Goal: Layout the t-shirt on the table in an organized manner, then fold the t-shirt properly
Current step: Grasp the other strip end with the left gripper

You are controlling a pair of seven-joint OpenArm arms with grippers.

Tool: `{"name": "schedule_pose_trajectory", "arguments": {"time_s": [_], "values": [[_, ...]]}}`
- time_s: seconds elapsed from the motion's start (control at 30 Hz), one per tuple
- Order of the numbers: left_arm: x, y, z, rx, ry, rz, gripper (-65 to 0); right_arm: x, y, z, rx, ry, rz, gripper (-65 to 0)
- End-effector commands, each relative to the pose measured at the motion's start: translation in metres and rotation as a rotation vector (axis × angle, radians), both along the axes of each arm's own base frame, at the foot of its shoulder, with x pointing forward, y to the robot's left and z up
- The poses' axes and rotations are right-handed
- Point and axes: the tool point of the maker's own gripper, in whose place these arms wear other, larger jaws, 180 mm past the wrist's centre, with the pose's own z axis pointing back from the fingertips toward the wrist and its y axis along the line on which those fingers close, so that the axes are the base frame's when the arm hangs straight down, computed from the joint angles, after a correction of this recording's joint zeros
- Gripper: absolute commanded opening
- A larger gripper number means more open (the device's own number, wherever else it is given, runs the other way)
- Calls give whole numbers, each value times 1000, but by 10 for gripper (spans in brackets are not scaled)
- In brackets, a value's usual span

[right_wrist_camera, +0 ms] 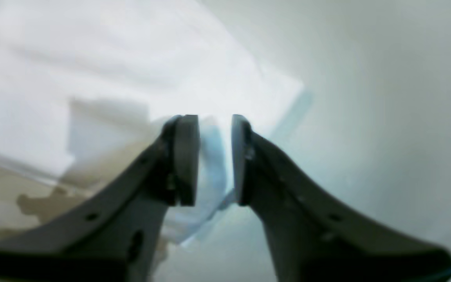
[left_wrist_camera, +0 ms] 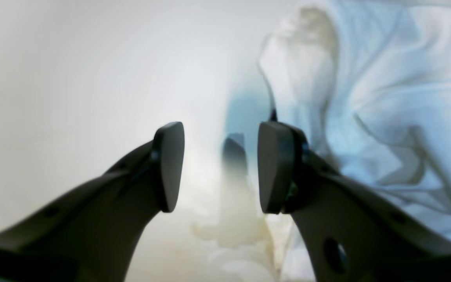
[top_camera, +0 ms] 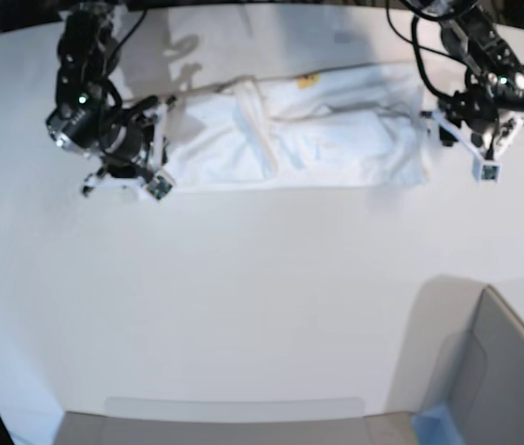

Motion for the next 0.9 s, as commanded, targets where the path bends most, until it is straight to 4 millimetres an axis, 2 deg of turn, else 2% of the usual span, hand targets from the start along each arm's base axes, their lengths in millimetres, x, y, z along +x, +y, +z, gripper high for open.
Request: {"name": "schedule_pose_trajectory", "arguments": {"time_s": [0.0,0.13,0.23,0.43,0.63,0.87], "values": [[10,-3,9,15,-29,-31,-326,4,0,5,3,-24,19,-453],[25,-37,6,1,-26,-161,-300,-3,0,-2,7,0,21,-382],[28,-45,6,-7,-30,-180,-298,-5,0,-6,10,15,18,-381],[27,-46,5,-12,-29,-180,-272,-7,-2,-19,12,60,10,-381],[26,-45,4,-14,-24,-175,-273,-7,-2,-19,12,60,10,-381],[-4,-36,-18,-77,34,-54,-271,-7,-2,-19,12,60,10,-381]]}}
